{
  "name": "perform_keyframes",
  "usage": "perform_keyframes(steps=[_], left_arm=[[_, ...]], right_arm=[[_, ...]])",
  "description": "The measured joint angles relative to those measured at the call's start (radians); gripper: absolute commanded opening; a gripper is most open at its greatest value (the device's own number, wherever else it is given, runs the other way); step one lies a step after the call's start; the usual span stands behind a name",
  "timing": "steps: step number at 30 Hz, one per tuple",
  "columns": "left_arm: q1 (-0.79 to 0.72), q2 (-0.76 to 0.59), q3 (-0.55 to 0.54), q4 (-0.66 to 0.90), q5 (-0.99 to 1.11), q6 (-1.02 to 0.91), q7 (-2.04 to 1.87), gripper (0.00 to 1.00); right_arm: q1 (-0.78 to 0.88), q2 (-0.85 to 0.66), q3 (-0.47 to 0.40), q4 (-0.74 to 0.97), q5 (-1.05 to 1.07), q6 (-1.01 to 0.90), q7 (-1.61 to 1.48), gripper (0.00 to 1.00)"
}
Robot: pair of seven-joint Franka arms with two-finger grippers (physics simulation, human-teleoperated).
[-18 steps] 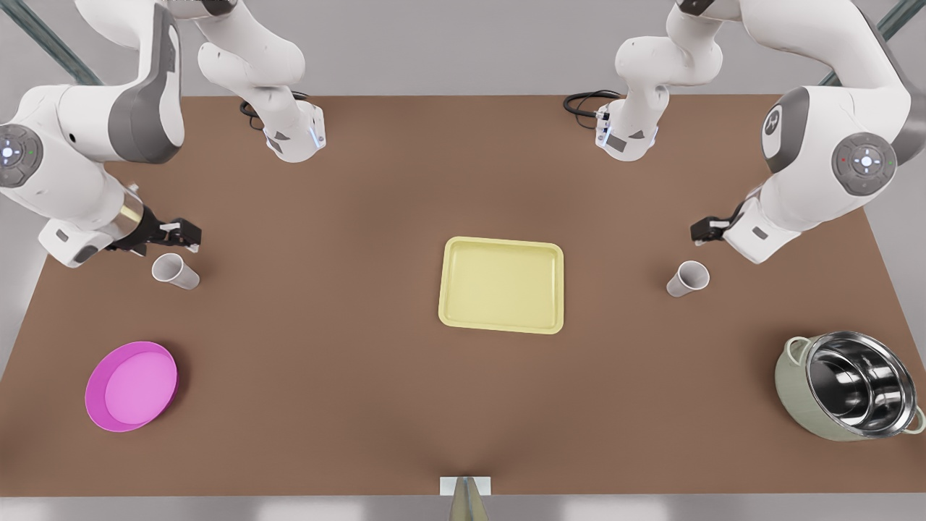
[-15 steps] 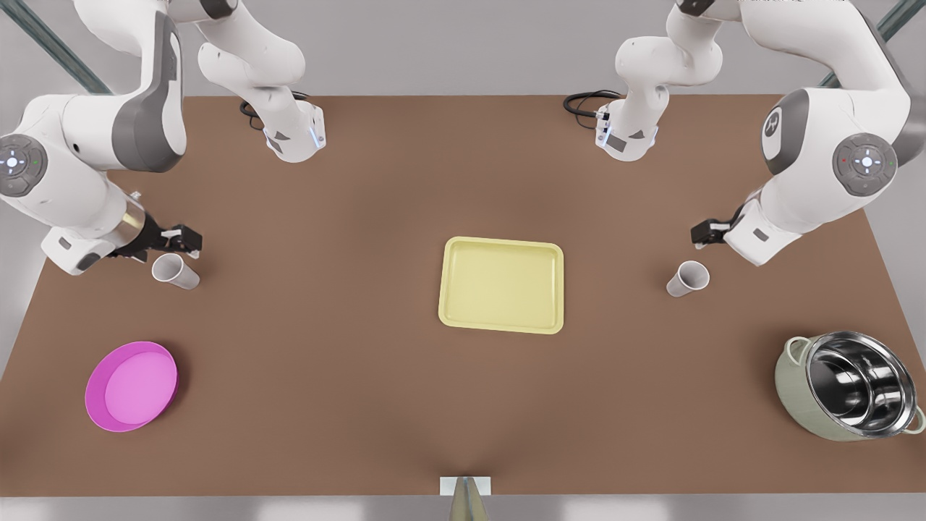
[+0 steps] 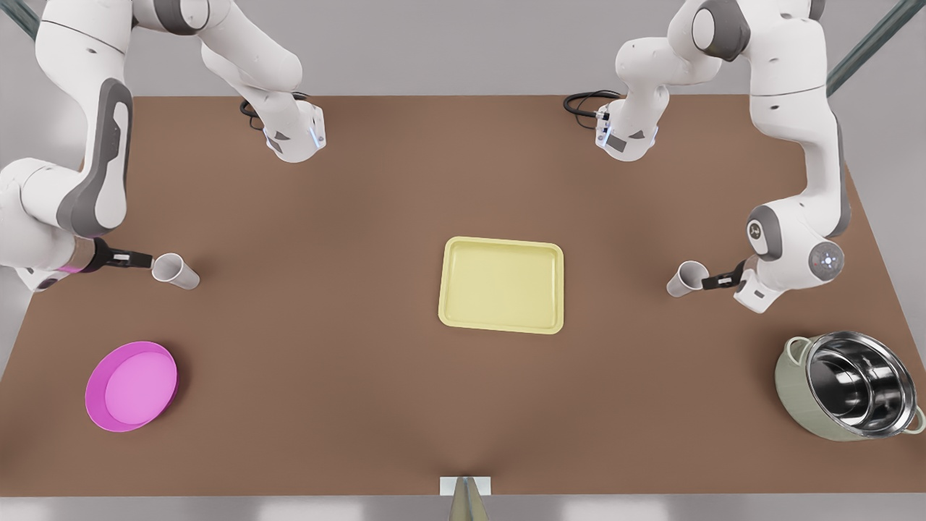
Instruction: Use both arms to respectively pick up the white IKEA cups from the middle-left and middle-right positions, then place the white IKEA cups onto the middle-middle tray, ensuring that the cups remain upright and do not tip over
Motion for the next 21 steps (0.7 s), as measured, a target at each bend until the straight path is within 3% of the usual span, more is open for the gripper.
perform_keyframes(steps=[12,13,14,18,21], left_arm=[[-0.002,-0.010,-0.001,-0.127,-0.026,0.112,0.095,1.00],[-0.003,-0.003,-0.001,-0.128,-0.037,0.126,0.100,0.89],[-0.003,0.003,-0.001,-0.128,-0.046,0.139,0.105,0.89],[-0.004,0.028,-0.003,-0.128,-0.067,0.173,0.122,0.55],[-0.002,0.032,-0.005,-0.129,-0.080,0.185,0.132,0.36]], right_arm=[[-0.146,0.105,0.000,-0.110,0.049,0.297,-0.176,1.00],[-0.152,0.103,0.000,-0.132,0.051,0.314,-0.187,1.00],[-0.157,0.093,0.000,-0.155,0.052,0.330,-0.199,1.00],[-0.177,0.068,-0.001,-0.251,0.055,0.394,-0.245,1.00],[-0.195,0.095,-0.001,-0.262,0.057,0.436,-0.276,1.00]])
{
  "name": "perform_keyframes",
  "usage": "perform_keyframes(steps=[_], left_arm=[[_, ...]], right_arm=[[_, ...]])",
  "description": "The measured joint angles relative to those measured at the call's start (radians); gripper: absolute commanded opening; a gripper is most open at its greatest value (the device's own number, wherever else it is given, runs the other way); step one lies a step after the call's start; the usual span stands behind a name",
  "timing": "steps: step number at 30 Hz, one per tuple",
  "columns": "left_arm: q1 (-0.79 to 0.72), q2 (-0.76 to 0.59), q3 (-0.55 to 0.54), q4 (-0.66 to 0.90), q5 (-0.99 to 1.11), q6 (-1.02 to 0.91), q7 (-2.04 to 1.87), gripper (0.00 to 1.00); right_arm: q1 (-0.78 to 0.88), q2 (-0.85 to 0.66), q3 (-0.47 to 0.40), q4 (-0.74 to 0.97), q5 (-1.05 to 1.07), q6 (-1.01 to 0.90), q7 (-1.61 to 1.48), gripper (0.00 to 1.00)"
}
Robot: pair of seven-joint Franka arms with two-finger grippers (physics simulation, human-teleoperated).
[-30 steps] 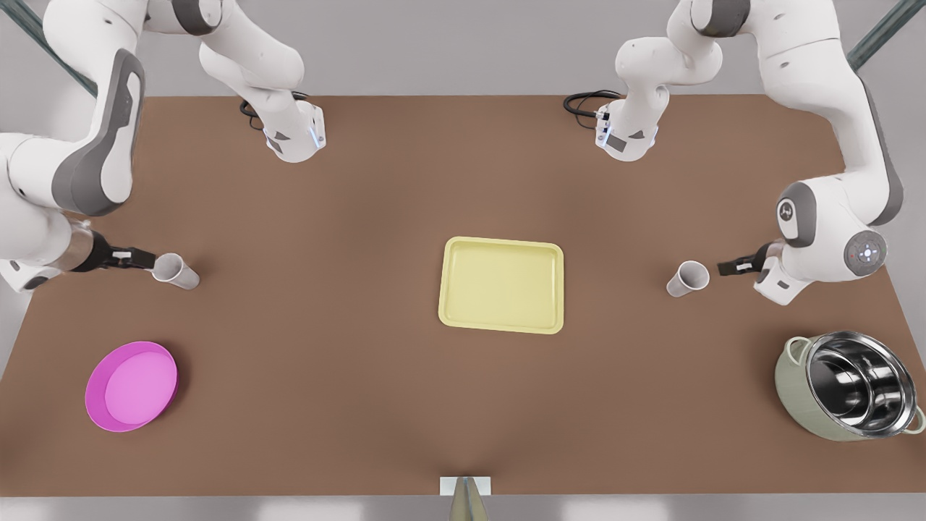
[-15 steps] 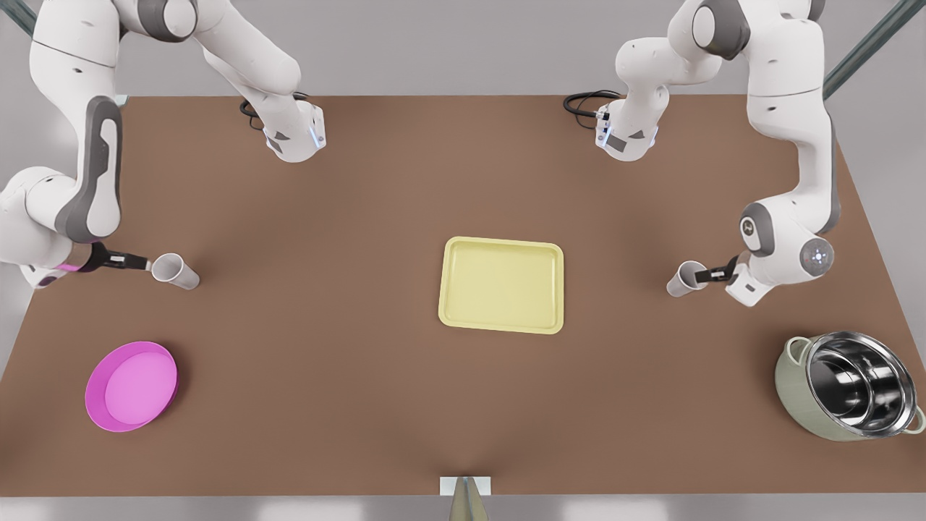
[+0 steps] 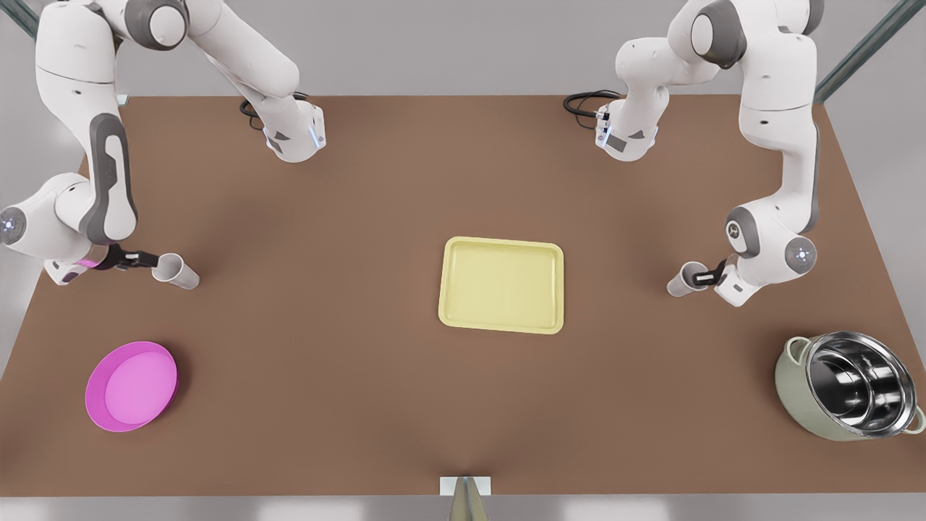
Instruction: Use both arms to respectively pick up the white IKEA cups from the middle-left and middle-right positions, then place the white IKEA cups onto the middle-middle tray, ensuring that the cups remain upright and do not tip over
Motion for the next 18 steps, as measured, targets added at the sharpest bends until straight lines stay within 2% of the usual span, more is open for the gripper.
perform_keyframes(steps=[6,14,16,18], left_arm=[[-0.009,-0.009,-0.035,0.004,-0.030,-0.021,0.015,0.26],[-0.031,-0.053,-0.068,0.027,-0.033,-0.075,0.008,0.21],[-0.031,-0.030,-0.127,0.115,-0.032,-0.102,-0.007,0.22],[-0.035,-0.004,-0.214,0.206,-0.029,-0.128,-0.039,0.22]], right_arm=[[-0.015,0.052,0.002,-0.005,0.008,0.052,-0.048,1.00],[0.015,0.080,0.009,-0.024,0.012,0.085,-0.091,1.00],[0.015,0.089,0.009,-0.023,0.012,0.090,-0.100,1.00],[0.014,0.093,0.009,-0.020,0.012,0.093,-0.107,0.93]])
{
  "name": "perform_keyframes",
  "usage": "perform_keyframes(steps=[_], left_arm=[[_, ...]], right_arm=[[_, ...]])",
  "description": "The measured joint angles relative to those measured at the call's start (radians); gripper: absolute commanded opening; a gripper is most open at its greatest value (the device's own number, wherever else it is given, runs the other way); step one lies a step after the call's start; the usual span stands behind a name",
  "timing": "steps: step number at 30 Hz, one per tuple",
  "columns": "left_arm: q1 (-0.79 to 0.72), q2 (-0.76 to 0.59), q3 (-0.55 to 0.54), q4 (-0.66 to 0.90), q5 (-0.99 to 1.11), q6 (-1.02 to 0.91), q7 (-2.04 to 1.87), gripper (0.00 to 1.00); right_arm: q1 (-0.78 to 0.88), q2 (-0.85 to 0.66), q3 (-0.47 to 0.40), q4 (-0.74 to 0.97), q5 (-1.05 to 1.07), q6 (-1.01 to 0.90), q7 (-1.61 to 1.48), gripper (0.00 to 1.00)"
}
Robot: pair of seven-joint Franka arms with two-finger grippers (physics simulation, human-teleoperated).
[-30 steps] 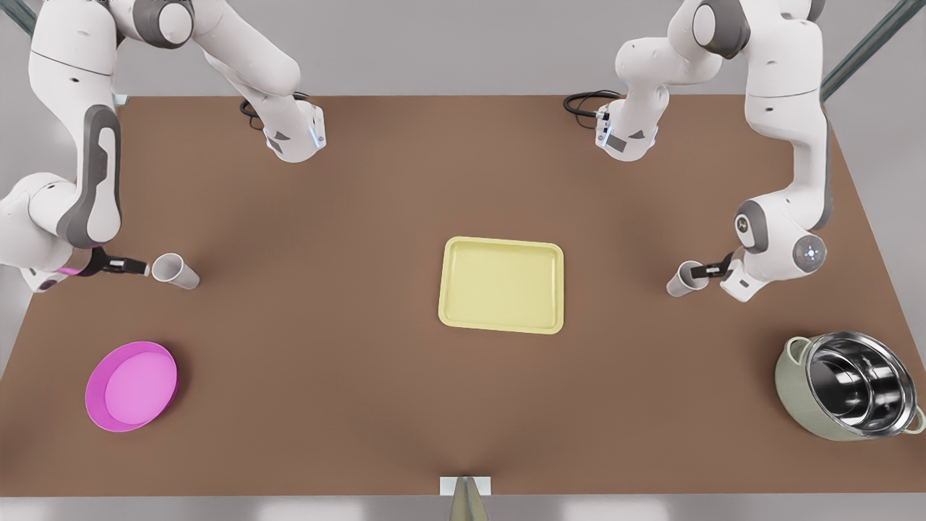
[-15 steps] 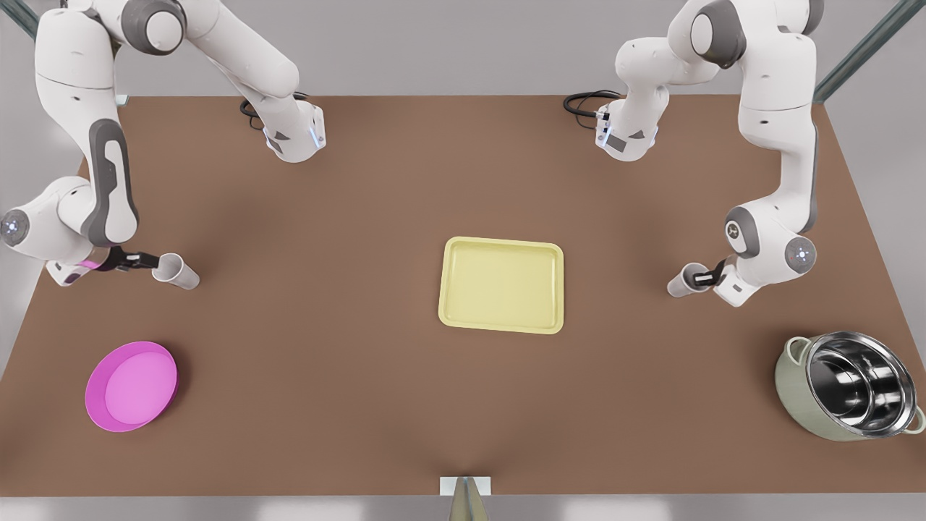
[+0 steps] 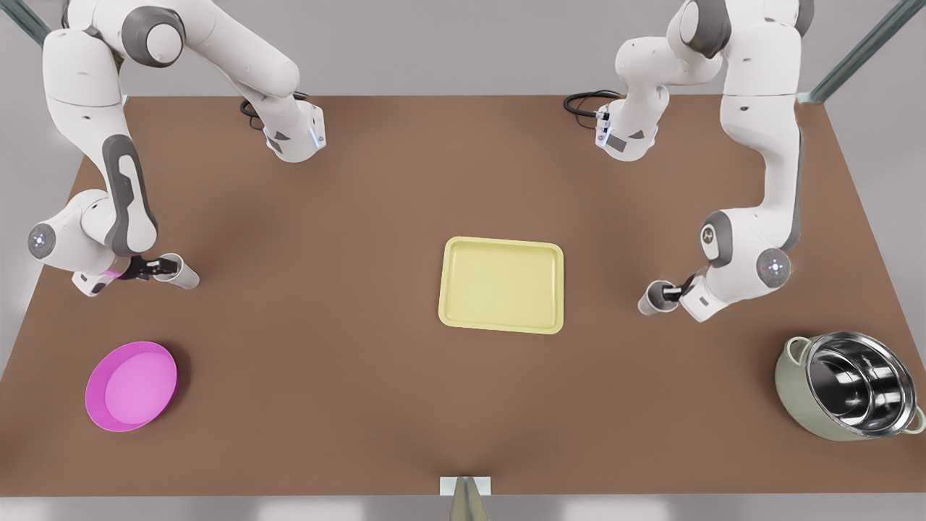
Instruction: Use both arms to respectively pick up the white IKEA cups from the middle-left and middle-right positions, then place the white IKEA cups onto the middle-middle tray, ensuring that the cups remain upright and do not tip over
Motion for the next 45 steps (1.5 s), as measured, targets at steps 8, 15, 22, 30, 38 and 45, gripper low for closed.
perform_keyframes(steps=[8,15,22,30,38,45], left_arm=[[-0.166,0.091,-0.198,0.159,0.006,-0.024,-0.219,0.22],[-0.179,0.167,-0.280,0.160,0.006,0.051,-0.396,0.23],[-0.178,0.199,-0.284,0.161,0.000,0.091,-0.502,0.85],[-0.143,0.181,-0.297,0.158,0.004,0.097,-0.557,1.00],[-0.044,0.065,-0.296,0.538,0.082,-0.258,-0.629,1.00],[-0.067,-0.098,-0.138,0.646,0.297,-0.695,-0.517,1.00]], right_arm=[[0.000,0.008,0.000,0.010,0.003,0.002,-0.033,0.33],[0.012,0.008,0.002,0.076,0.003,-0.035,-0.069,0.21],[0.331,-0.035,0.006,0.188,0.073,-0.188,-0.051,0.21],[0.786,-0.026,0.005,0.269,0.240,-0.201,0.160,0.21],[1.086,0.100,0.001,0.466,0.230,-0.105,0.507,0.21],[1.180,0.246,-0.001,0.587,0.173,-0.061,0.792,0.21]])
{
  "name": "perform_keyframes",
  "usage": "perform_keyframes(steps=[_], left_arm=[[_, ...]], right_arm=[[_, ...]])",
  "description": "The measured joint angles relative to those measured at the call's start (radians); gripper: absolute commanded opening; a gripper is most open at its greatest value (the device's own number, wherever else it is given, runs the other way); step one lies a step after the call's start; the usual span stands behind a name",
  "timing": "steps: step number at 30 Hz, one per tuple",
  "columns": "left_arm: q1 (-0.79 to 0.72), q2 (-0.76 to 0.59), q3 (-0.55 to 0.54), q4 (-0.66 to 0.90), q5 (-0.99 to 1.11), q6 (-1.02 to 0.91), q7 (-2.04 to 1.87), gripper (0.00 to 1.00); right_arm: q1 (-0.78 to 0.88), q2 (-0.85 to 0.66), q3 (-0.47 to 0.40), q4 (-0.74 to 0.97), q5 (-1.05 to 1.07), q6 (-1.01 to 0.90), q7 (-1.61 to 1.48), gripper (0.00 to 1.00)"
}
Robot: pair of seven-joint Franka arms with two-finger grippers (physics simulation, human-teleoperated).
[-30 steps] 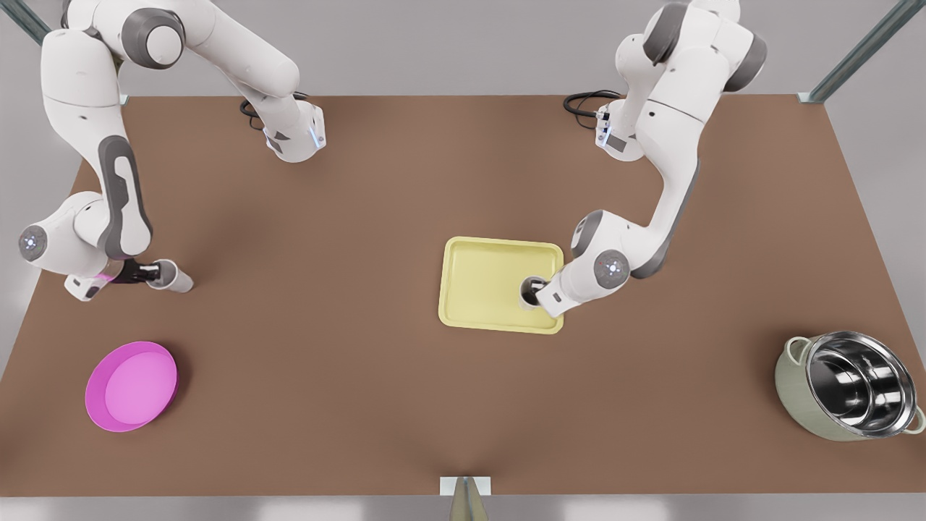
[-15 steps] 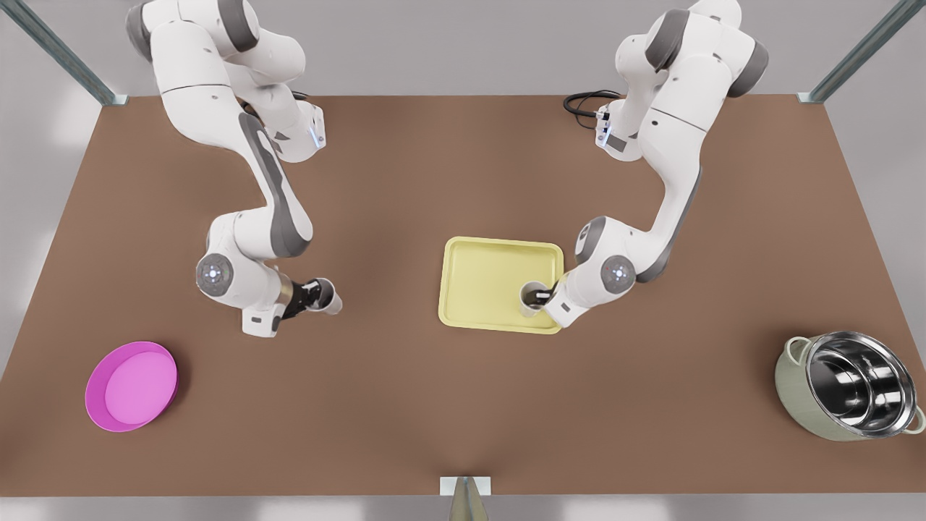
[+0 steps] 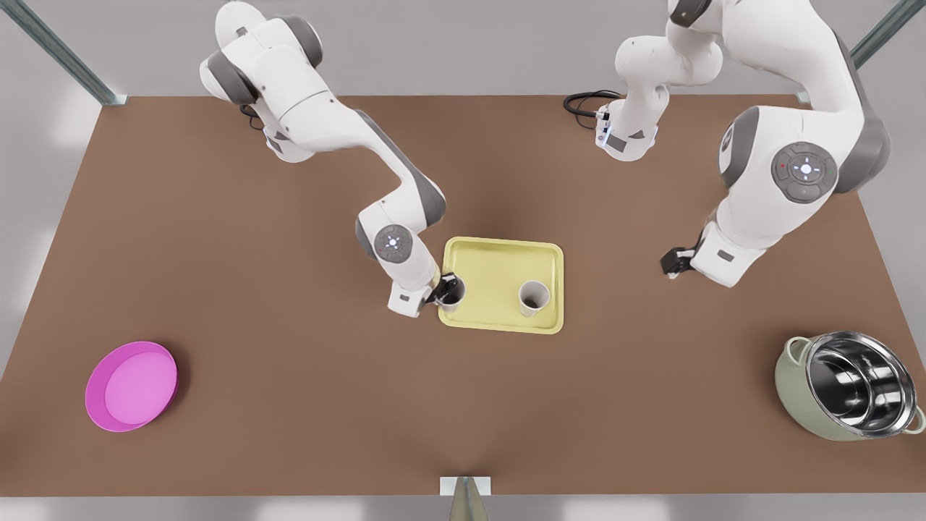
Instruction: Use both arms to respectively pick up the white IKEA cups from the middle-left and middle-right positions, then place the white IKEA cups onto the middle-middle tray, ensuring that the cups remain upright and do not tip over
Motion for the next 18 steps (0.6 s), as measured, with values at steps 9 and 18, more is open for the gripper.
perform_keyframes(steps=[9,18], left_arm=[[0.040,0.004,0.012,0.016,-0.003,-0.137,0.127,1.00],[0.074,0.024,0.007,0.024,-0.087,-0.165,0.205,1.00]], right_arm=[[0.097,0.060,0.001,0.004,-0.005,0.054,0.249,0.21],[0.094,0.086,-0.003,-0.007,-0.019,0.109,0.407,1.00]])
